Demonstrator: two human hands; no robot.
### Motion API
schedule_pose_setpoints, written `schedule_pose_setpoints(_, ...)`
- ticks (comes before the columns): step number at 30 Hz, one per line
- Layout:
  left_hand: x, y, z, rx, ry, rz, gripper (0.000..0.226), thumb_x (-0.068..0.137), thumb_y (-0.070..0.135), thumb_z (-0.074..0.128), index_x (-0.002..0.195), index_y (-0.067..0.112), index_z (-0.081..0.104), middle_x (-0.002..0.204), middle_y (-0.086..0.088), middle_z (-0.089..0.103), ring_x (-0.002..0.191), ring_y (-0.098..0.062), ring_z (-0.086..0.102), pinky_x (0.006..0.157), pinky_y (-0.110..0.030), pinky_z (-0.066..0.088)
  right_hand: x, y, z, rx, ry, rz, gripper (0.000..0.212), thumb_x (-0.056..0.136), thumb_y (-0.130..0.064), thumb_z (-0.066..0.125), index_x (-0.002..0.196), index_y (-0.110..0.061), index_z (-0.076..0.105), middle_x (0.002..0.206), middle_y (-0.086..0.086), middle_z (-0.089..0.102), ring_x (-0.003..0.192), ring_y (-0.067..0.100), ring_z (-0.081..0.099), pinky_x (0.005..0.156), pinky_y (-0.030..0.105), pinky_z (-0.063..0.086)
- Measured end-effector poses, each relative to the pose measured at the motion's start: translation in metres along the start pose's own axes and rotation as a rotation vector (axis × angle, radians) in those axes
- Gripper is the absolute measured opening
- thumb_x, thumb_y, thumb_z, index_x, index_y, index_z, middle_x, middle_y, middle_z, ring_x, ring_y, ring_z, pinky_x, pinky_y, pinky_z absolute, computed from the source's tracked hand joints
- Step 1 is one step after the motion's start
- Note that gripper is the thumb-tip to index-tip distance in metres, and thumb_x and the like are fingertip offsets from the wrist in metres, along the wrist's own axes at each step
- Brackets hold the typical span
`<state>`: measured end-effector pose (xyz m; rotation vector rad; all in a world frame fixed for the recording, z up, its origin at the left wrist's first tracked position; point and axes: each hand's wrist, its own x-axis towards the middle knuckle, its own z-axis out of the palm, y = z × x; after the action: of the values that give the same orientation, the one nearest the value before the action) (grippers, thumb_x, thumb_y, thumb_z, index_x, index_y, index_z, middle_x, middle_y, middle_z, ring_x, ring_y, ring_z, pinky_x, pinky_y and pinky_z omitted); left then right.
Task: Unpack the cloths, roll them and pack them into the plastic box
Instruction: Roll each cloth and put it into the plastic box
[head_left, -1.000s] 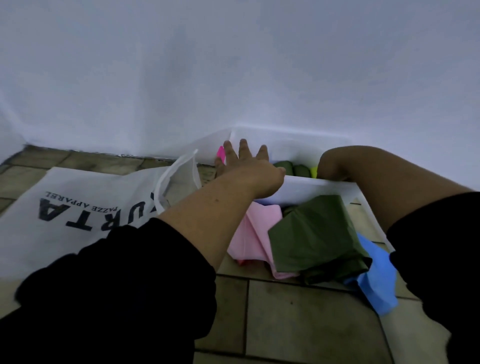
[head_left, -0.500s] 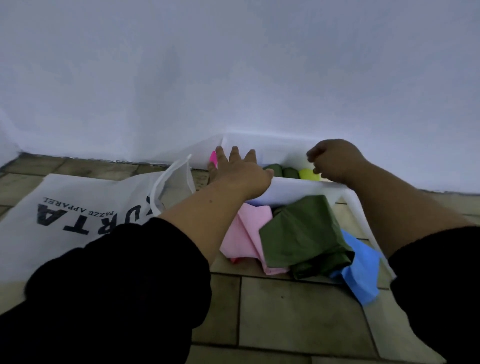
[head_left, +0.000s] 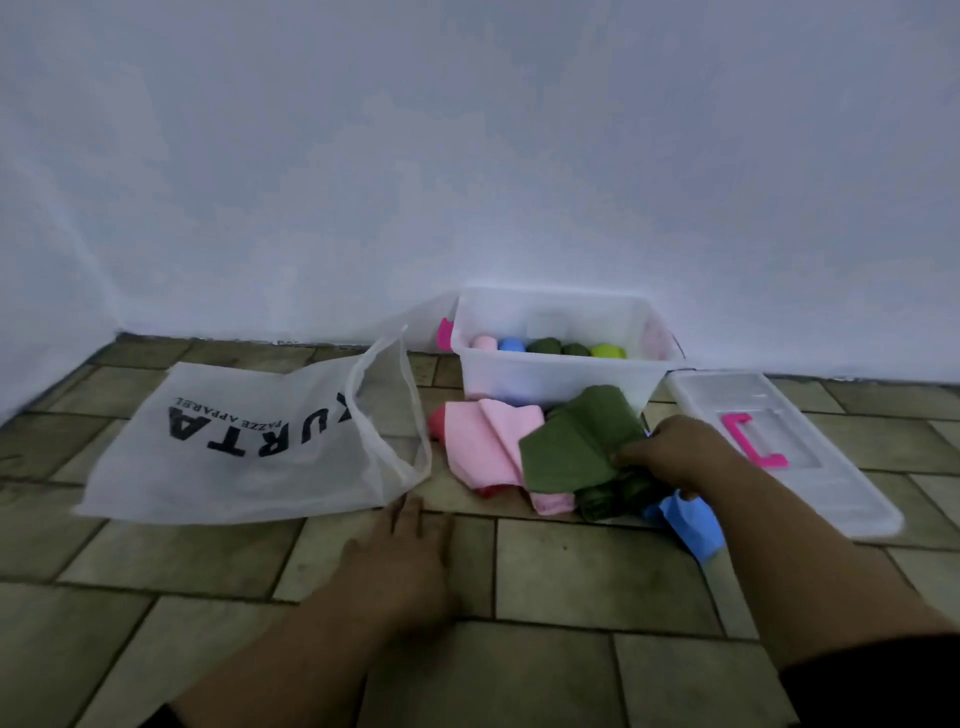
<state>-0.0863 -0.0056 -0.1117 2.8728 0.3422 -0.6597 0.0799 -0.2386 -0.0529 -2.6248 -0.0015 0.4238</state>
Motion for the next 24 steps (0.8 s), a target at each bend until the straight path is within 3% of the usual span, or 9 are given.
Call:
schedule_pose_setpoints(2, 0.0, -0.002, 0.007, 0.006, -0.029, -0.025, 0.095, 0.079, 0.064, 0.052, 0.149, 0.035, -0.006, 0.157, 0.0, -0.021, 0.144, -0.026, -0.017, 0.112, -0.06, 0.009, -0.004, -0.007, 0.006, -0.022, 0.04, -0.02, 0.035, 0.068, -0.037, 0.076, 0.065, -0.014, 0.049, 0.065, 0.004, 0.052, 0.058, 0.016, 0.051, 0.048, 0.026, 0.038)
schedule_pose_setpoints(5, 0.002, -0.001, 0.006, -0.026, -0.054, -0.042, 0.096, 0.079, 0.064, 0.054, 0.148, 0.037, -0.008, 0.156, 0.001, -0.025, 0.143, -0.025, -0.021, 0.111, -0.061, 0.005, -0.01, -0.01, 0.008, 0.012, 0.064, -0.009, 0.03, 0.071, -0.033, 0.072, 0.066, -0.013, 0.052, 0.069, 0.007, 0.056, 0.067, 0.023, 0.059, 0.06, 0.03, 0.045)
schedule_pose_setpoints(9, 0.005, -0.002, 0.006, -0.037, -0.052, -0.049, 0.095, 0.08, 0.061, 0.056, 0.148, 0.038, -0.005, 0.156, 0.002, -0.024, 0.143, -0.023, -0.021, 0.111, -0.062, 0.004, -0.027, -0.003, 0.001, 0.101, 0.152, -0.033, 0.033, 0.073, -0.03, 0.068, 0.088, -0.002, 0.058, 0.075, 0.01, 0.063, 0.06, 0.02, 0.058, 0.048, 0.026, 0.037)
schedule_pose_setpoints(12, 0.005, -0.002, 0.007, -0.049, -0.038, -0.054, 0.093, 0.08, 0.061, 0.056, 0.148, 0.039, -0.004, 0.157, 0.003, -0.022, 0.143, -0.023, -0.019, 0.11, -0.063, 0.003, -0.051, -0.004, 0.006, -0.01, 0.393, -0.223, 0.044, 0.073, -0.027, 0.068, 0.106, -0.011, 0.043, 0.08, 0.002, 0.053, 0.062, 0.017, 0.047, 0.054, 0.029, 0.035)
schedule_pose_setpoints(16, 0.005, -0.006, 0.009, -0.049, 0.04, -0.021, 0.094, 0.076, 0.065, 0.057, 0.149, 0.038, 0.005, 0.158, 0.002, -0.014, 0.145, -0.023, -0.012, 0.11, -0.062, 0.008, -0.092, -0.005, 0.033, -0.302, 0.692, -0.606, 0.039, 0.067, -0.019, 0.072, 0.096, -0.013, 0.049, 0.089, 0.008, 0.06, 0.08, 0.031, 0.058, 0.056, 0.038, 0.049)
schedule_pose_setpoints(18, 0.004, -0.008, 0.008, -0.074, 0.055, 0.009, 0.09, 0.074, 0.065, 0.057, 0.148, 0.032, 0.016, 0.159, -0.001, -0.002, 0.146, -0.024, 0.001, 0.11, -0.06, 0.015, -0.112, 0.0, 0.053, -0.36, 0.645, -0.744, 0.034, 0.064, -0.013, 0.073, 0.093, -0.011, 0.055, 0.09, 0.009, 0.062, 0.085, 0.032, 0.059, 0.053, 0.039, 0.049)
schedule_pose_setpoints(20, 0.003, -0.013, 0.001, -0.279, 0.153, 0.013, 0.075, 0.08, 0.054, 0.058, 0.143, 0.024, 0.032, 0.154, -0.007, 0.023, 0.138, -0.025, 0.027, 0.109, -0.047, 0.029, -0.131, 0.009, 0.075, -0.439, 0.57, -0.841, 0.034, 0.062, -0.016, 0.075, 0.091, -0.014, 0.058, 0.087, 0.006, 0.062, 0.079, 0.029, 0.06, 0.047, 0.036, 0.048)
schedule_pose_setpoints(22, 0.0, -0.016, -0.009, -0.582, 0.364, -0.025, 0.06, 0.085, 0.036, 0.059, 0.14, 0.022, 0.04, 0.145, -0.006, 0.041, 0.128, -0.023, 0.042, 0.102, -0.036, 0.036, -0.144, 0.02, 0.096, -0.519, 0.476, -0.891, 0.041, 0.057, -0.025, 0.079, 0.092, -0.019, 0.058, 0.085, 0.001, 0.063, 0.072, 0.023, 0.061, 0.042, 0.029, 0.044)
schedule_pose_setpoints(24, -0.006, -0.013, -0.019, -0.692, 0.566, 0.048, 0.049, 0.084, 0.028, 0.06, 0.132, 0.025, 0.049, 0.135, -0.002, 0.052, 0.117, -0.019, 0.051, 0.093, -0.031, 0.043, -0.15, 0.026, 0.109, -0.506, 0.359, -0.844, 0.039, 0.067, -0.031, 0.07, 0.101, -0.022, 0.055, 0.097, -0.003, 0.062, 0.085, 0.021, 0.06, 0.05, 0.03, 0.047)
